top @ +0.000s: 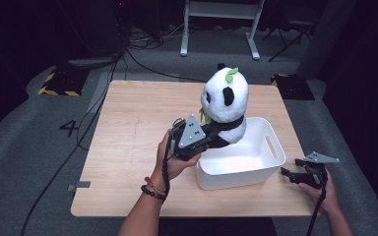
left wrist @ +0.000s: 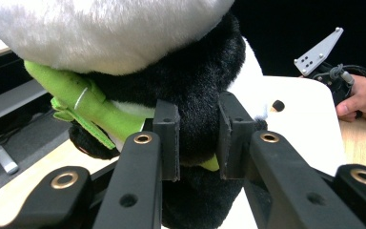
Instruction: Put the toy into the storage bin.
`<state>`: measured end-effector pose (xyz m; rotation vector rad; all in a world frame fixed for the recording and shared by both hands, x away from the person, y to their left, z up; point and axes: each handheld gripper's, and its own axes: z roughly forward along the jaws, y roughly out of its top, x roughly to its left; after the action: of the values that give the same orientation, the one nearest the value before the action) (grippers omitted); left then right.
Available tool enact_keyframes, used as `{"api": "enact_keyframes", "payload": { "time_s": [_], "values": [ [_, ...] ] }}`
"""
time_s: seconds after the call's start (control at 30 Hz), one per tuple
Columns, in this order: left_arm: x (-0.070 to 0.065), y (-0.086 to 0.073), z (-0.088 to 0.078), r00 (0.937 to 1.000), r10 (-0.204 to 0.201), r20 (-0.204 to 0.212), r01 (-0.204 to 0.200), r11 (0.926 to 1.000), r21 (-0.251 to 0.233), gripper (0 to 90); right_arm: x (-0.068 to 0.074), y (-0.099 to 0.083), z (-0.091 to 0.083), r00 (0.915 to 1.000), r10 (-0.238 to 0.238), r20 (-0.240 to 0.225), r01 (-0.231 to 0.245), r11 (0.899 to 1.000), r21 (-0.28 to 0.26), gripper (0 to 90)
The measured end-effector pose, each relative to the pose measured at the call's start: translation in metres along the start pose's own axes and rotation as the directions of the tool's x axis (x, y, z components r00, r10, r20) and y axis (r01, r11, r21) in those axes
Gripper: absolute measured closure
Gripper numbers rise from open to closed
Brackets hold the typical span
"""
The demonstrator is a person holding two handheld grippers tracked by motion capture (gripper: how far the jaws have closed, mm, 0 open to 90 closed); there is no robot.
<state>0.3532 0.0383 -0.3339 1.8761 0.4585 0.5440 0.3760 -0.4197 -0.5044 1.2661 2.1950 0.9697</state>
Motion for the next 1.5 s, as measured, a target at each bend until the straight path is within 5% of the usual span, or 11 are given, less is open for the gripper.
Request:
{"api": "enact_keyframes", "payload": {
  "time_s": [0.47,0.77,1.03,1.5],
  "values": [
    [-0.009,-0.004,0.008,0.9991,0.025,0.034,-0.025,0.9996,0.013,73.7,0.0,0.0,0.0,1.0,-0.001,-0.001,0.001,1.0,0.0,21.3],
    [-0.023,-0.002,0.009,0.9938,0.067,0.088,-0.069,0.9975,0.018,73.6,0.0,0.0,0.0,1.0,-0.001,-0.001,0.001,1.0,0.0,21.3],
    [-0.028,-0.005,0.016,0.9892,0.058,0.134,-0.061,0.998,0.018,73.7,0.0,0.0,0.0,1.0,-0.001,-0.001,0.001,1.0,0.0,21.3],
    [-0.037,-0.014,0.032,0.9829,0.087,0.162,-0.106,0.9877,0.115,73.8,0.0,0.0,0.0,1.0,-0.001,-0.001,0.001,1.0,0.0,21.3]
  ]
}}
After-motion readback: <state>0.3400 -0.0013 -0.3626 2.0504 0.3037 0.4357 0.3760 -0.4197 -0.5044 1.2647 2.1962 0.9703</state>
